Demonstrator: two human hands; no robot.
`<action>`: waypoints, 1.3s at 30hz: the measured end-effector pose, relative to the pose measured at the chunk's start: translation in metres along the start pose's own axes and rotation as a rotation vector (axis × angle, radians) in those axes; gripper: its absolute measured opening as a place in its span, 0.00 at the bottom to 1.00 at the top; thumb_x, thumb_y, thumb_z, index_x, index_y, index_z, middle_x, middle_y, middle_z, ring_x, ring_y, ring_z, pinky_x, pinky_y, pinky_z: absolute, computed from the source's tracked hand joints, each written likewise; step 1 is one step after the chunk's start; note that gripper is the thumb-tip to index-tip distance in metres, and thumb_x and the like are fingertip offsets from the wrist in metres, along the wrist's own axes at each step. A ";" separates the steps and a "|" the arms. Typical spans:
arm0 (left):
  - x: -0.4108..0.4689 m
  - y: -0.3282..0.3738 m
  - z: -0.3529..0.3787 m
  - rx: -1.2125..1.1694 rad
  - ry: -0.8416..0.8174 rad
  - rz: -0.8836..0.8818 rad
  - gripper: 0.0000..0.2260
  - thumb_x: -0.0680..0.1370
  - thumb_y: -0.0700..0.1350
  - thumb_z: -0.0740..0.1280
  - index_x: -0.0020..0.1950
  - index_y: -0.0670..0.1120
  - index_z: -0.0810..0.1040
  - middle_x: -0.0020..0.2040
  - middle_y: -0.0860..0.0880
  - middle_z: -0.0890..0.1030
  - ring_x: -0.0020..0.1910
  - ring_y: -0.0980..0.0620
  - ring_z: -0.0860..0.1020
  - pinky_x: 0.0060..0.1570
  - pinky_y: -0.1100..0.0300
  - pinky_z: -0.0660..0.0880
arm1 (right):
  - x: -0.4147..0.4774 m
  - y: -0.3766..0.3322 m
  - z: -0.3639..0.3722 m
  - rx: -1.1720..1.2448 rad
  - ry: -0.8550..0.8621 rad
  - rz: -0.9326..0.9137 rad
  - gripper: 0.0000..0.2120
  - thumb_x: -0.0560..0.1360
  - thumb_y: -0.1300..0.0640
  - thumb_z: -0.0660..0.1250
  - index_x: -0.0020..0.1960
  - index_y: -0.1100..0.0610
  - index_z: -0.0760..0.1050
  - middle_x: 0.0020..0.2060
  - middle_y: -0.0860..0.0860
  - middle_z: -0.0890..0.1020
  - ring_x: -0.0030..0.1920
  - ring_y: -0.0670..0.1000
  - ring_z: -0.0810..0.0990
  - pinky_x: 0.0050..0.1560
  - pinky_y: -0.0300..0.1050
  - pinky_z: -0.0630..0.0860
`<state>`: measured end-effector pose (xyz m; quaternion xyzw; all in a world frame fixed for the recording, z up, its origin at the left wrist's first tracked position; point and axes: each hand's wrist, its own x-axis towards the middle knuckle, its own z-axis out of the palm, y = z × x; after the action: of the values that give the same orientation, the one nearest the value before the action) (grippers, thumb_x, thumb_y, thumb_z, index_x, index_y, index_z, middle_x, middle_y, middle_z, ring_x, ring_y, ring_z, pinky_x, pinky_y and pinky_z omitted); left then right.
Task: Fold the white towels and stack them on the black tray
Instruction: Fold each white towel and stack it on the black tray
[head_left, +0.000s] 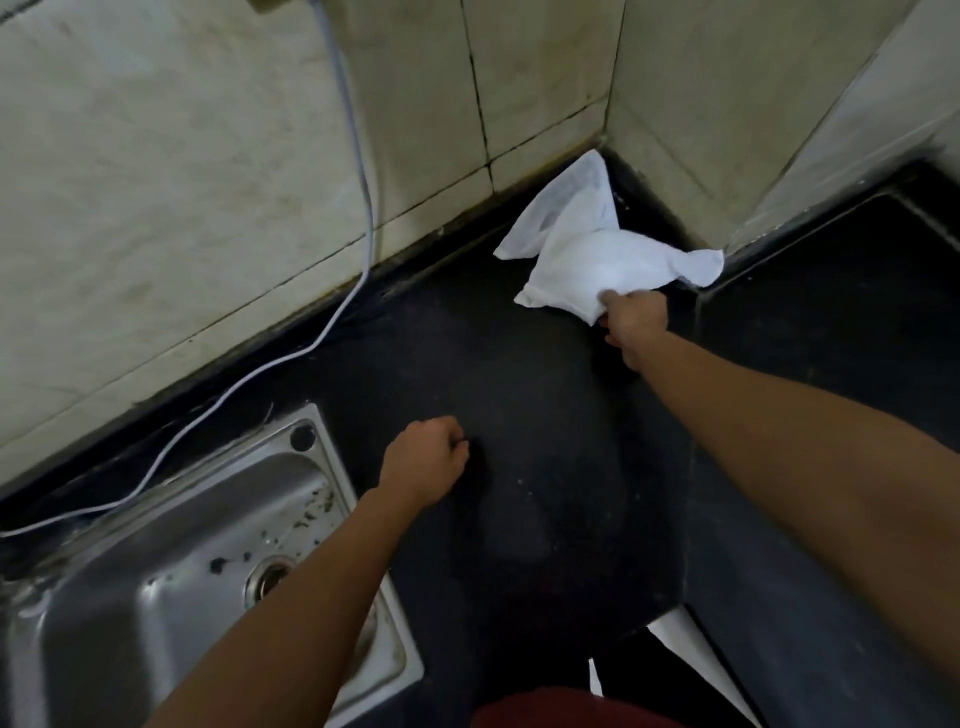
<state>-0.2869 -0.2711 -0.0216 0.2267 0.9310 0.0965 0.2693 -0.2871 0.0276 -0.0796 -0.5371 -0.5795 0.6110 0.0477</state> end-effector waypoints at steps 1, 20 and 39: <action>0.004 0.002 0.001 -0.031 -0.009 -0.013 0.08 0.78 0.48 0.64 0.51 0.46 0.79 0.45 0.48 0.82 0.44 0.48 0.80 0.44 0.53 0.78 | -0.008 0.000 -0.002 0.015 -0.018 -0.022 0.11 0.73 0.53 0.70 0.42 0.61 0.75 0.44 0.59 0.82 0.45 0.59 0.82 0.40 0.49 0.79; 0.008 0.070 0.072 -0.415 -0.174 -0.153 0.06 0.74 0.48 0.71 0.42 0.48 0.77 0.40 0.46 0.83 0.38 0.48 0.82 0.43 0.52 0.80 | -0.123 0.130 -0.112 -0.396 -0.370 0.106 0.08 0.72 0.60 0.73 0.43 0.63 0.75 0.31 0.58 0.83 0.29 0.52 0.82 0.27 0.43 0.75; -0.027 0.035 0.067 -0.377 0.084 -0.352 0.05 0.69 0.45 0.70 0.36 0.46 0.77 0.33 0.47 0.79 0.35 0.47 0.79 0.37 0.53 0.79 | -0.041 0.043 -0.105 -1.194 -0.221 -0.390 0.28 0.72 0.52 0.69 0.70 0.50 0.66 0.60 0.56 0.76 0.60 0.59 0.75 0.57 0.52 0.75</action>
<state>-0.2167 -0.2496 -0.0546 0.0030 0.9321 0.2291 0.2806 -0.1712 0.0546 -0.0616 -0.2897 -0.9088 0.2149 -0.2096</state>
